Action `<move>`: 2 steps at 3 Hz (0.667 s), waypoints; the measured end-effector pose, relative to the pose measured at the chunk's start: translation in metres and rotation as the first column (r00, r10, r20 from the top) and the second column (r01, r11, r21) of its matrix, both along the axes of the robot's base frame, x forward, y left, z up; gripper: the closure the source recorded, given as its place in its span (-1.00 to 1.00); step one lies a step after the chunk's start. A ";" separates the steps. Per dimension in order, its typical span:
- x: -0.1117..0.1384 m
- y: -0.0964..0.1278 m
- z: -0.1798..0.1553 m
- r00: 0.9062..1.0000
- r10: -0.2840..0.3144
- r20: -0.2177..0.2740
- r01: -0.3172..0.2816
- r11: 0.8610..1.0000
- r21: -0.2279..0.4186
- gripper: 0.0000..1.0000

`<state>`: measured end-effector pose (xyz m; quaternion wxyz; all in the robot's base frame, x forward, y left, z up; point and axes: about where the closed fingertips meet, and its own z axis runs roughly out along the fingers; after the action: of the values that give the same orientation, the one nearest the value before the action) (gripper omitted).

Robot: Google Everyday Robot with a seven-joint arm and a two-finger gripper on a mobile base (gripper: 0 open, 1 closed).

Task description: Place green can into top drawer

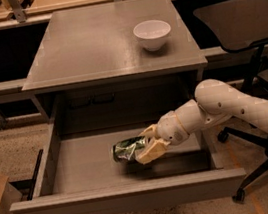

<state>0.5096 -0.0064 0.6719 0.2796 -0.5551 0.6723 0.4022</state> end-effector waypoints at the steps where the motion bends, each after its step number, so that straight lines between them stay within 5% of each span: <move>1: -0.008 -0.004 -0.016 0.999 -0.020 -0.033 0.020 1.000 -0.005 -0.27; 2: -0.013 -0.003 -0.021 0.999 -0.030 -0.042 0.029 1.000 -0.006 -0.72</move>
Offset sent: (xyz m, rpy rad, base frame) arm -0.0163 -0.0061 -0.0267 -0.0073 0.0502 -0.0504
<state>0.4971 -0.0095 0.6507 0.2699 -0.5372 0.6872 0.4078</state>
